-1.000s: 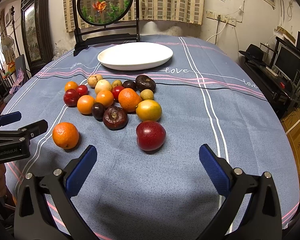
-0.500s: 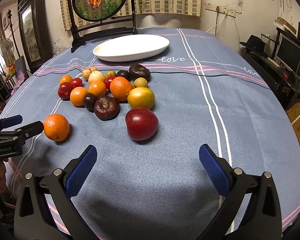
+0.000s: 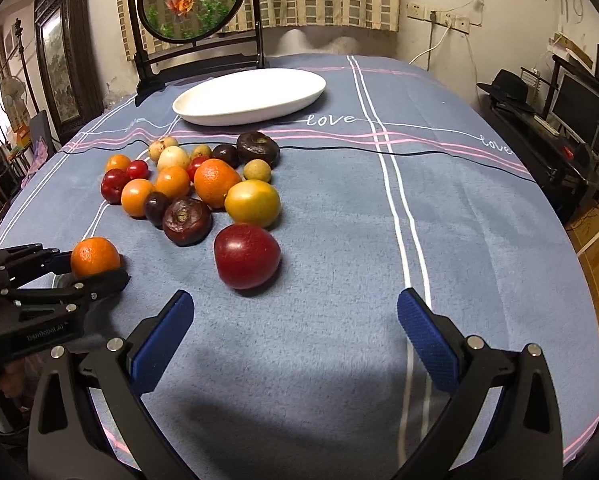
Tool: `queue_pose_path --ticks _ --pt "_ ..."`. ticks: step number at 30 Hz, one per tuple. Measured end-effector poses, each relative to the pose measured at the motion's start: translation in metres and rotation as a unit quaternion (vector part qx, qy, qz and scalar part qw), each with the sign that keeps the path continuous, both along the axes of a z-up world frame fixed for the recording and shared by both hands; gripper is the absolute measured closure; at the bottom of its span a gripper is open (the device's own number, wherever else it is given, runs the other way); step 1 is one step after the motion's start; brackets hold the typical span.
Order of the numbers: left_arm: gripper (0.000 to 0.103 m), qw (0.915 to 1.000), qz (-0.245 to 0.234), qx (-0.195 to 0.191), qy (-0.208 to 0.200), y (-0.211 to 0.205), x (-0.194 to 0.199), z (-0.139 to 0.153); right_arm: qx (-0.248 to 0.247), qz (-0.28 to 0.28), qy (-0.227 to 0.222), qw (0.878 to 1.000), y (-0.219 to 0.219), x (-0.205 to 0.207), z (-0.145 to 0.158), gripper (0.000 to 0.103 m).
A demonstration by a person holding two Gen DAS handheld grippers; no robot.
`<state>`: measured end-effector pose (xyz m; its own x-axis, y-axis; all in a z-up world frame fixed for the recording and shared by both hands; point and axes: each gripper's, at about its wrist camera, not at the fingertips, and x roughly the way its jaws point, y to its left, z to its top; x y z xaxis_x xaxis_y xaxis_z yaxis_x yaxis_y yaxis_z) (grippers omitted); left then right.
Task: Organize fruits
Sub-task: 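Grasp an orange with the left gripper while the right gripper grasps a red plum, place both on the plate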
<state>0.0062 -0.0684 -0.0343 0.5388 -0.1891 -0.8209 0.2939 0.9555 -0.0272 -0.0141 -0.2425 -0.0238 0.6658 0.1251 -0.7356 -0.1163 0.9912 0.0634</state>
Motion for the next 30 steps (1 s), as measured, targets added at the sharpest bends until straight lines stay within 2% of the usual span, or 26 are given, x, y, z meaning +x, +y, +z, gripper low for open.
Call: queue_pose_path --ticks 4,6,7,8,10,14,18,21,24,26,30 --pt "0.058 0.9998 0.007 -0.02 0.005 0.009 0.002 0.002 -0.026 0.027 0.012 0.999 0.014 0.017 -0.001 0.002" --pt "0.058 0.9997 0.011 -0.023 0.003 0.015 0.003 0.004 -0.04 0.04 0.01 0.998 0.022 0.024 -0.002 0.011" --pt "0.058 0.9996 0.012 -0.025 0.004 0.019 0.004 0.006 -0.044 0.052 0.018 0.998 0.028 0.031 -0.004 0.022" --pt "0.058 0.9995 0.012 -0.027 0.005 0.021 0.004 0.006 -0.043 0.06 0.026 0.997 0.031 0.035 -0.007 0.04" --pt "0.058 0.9994 0.011 -0.032 0.008 0.026 0.005 0.008 -0.032 0.076 0.054 0.995 0.034 0.047 -0.014 0.061" --pt "0.058 0.9992 -0.007 -0.04 0.004 0.03 0.01 0.02 -0.013 0.092 0.048 0.994 0.032 0.045 -0.003 0.063" --pt "0.058 0.9985 -0.027 -0.042 -0.025 0.03 0.032 0.055 0.011 0.108 -0.009 0.994 0.029 0.047 0.039 0.063" --pt "0.058 0.9966 -0.032 -0.027 -0.071 0.019 0.068 0.086 0.008 0.103 -0.054 0.993 0.032 0.073 0.066 0.063" --pt "0.058 0.9964 -0.02 -0.016 -0.08 0.009 0.117 0.095 -0.004 0.1 -0.079 0.992 0.044 0.117 0.074 0.063" --pt "0.058 0.9975 0.0 -0.012 -0.069 0.006 0.156 0.09 -0.014 0.096 -0.069 0.993 0.054 0.152 0.066 0.063" --pt "0.058 0.9987 0.033 -0.013 -0.038 0.007 0.222 0.065 -0.021 0.082 -0.011 0.996 0.065 0.217 0.039 0.063"
